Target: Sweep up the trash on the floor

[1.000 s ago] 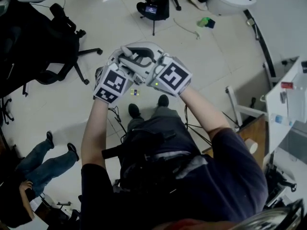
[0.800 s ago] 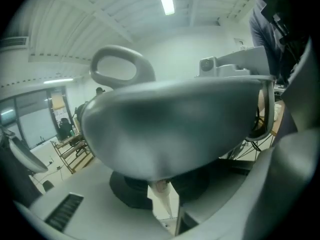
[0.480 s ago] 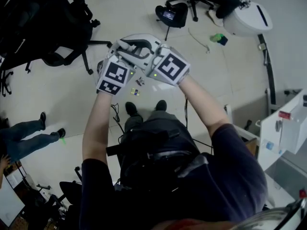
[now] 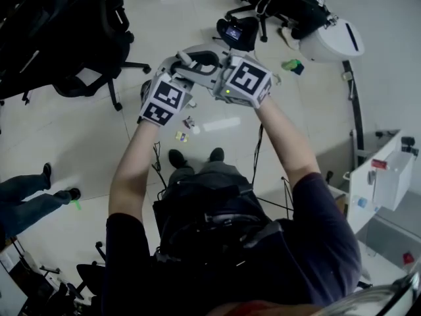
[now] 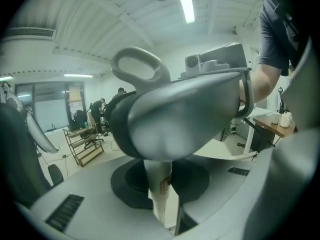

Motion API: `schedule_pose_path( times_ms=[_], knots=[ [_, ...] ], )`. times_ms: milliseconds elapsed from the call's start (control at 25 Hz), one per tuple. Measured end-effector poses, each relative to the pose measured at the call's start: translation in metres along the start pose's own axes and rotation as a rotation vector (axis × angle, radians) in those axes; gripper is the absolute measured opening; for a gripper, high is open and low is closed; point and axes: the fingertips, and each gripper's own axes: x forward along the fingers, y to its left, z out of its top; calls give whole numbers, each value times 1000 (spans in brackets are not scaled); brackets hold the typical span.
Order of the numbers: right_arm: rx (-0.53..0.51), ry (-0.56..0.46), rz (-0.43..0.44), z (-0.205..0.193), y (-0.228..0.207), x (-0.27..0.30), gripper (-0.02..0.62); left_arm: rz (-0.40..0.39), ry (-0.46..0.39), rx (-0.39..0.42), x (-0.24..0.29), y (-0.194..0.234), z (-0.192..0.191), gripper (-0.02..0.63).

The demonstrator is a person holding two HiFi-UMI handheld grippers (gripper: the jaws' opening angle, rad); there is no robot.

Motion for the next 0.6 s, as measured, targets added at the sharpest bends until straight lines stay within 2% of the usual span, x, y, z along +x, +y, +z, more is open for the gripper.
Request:
schedule_pose_path(
  times_ms=[200,360,480,600],
  knots=[
    [-18,20,22,10,-4,26,112,-25,-31,24,-13,23,-1,48],
    [-73,55,55,1,-8,42,112,-5,-10,23,-8,38,-13,46],
    [-97,54,75,-11,-19,48,112,30,7,10,7,50,-22,46],
    [-91,31,99,-22,-31,57,112,91,13,-54,17,67,-33,48]
  ],
)
